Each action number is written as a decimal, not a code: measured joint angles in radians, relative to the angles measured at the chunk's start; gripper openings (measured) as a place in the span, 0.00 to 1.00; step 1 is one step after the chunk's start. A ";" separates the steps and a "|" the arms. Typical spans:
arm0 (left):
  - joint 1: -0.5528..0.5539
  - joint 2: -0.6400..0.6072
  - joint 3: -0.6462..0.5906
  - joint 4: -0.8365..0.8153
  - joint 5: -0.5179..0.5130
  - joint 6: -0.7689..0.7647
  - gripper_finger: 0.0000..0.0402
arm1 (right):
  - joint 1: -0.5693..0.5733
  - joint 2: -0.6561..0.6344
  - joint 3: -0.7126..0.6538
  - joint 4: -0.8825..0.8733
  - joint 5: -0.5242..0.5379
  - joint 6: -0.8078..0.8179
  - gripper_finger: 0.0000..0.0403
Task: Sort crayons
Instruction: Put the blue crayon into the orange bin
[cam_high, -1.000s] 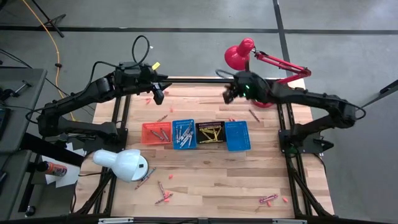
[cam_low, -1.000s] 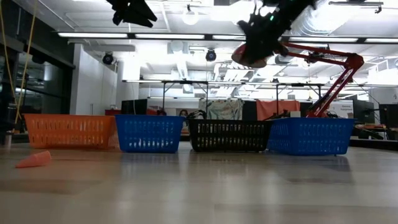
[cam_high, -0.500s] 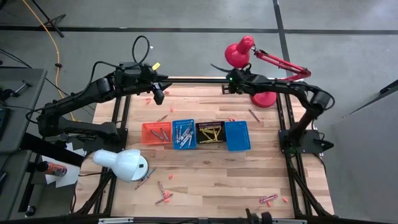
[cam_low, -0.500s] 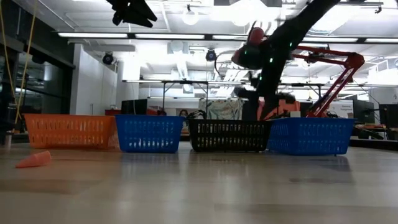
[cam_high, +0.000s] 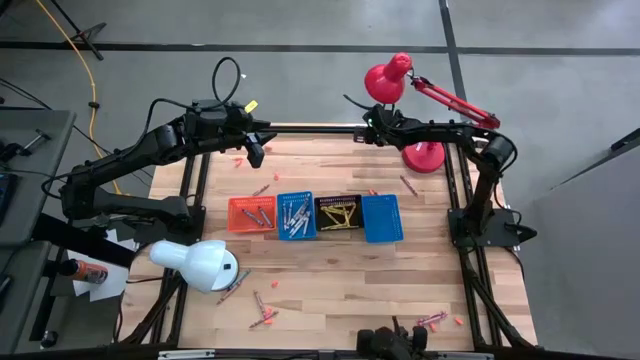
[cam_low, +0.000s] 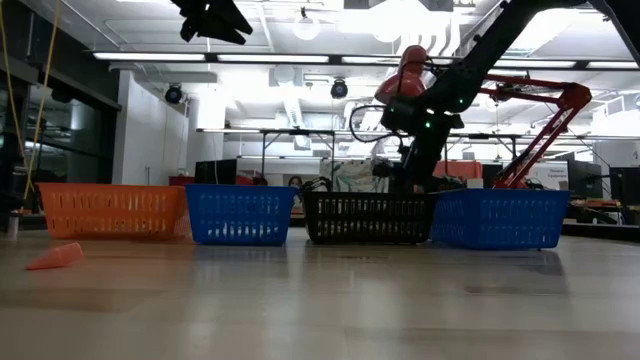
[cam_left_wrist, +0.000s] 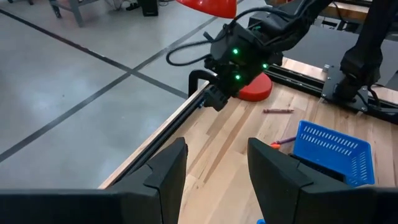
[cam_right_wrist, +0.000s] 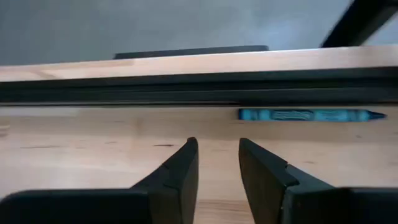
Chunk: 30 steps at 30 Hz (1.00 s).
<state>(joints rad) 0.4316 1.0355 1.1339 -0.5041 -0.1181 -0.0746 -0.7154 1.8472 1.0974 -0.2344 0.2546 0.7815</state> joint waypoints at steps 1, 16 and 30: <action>0.000 0.000 0.000 0.000 0.000 0.000 0.39 | -0.006 0.000 0.000 0.010 -0.016 -0.009 0.26; 0.000 0.000 0.000 0.000 -0.001 -0.011 0.39 | -0.079 0.080 0.001 0.092 -0.148 -0.013 0.01; 0.000 0.000 0.000 0.000 -0.001 -0.021 0.39 | -0.096 0.097 0.001 0.086 -0.109 0.021 0.00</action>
<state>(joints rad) 0.4316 1.0355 1.1339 -0.5037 -0.1188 -0.0955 -0.8110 1.9440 1.0985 -0.1482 0.1457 0.8029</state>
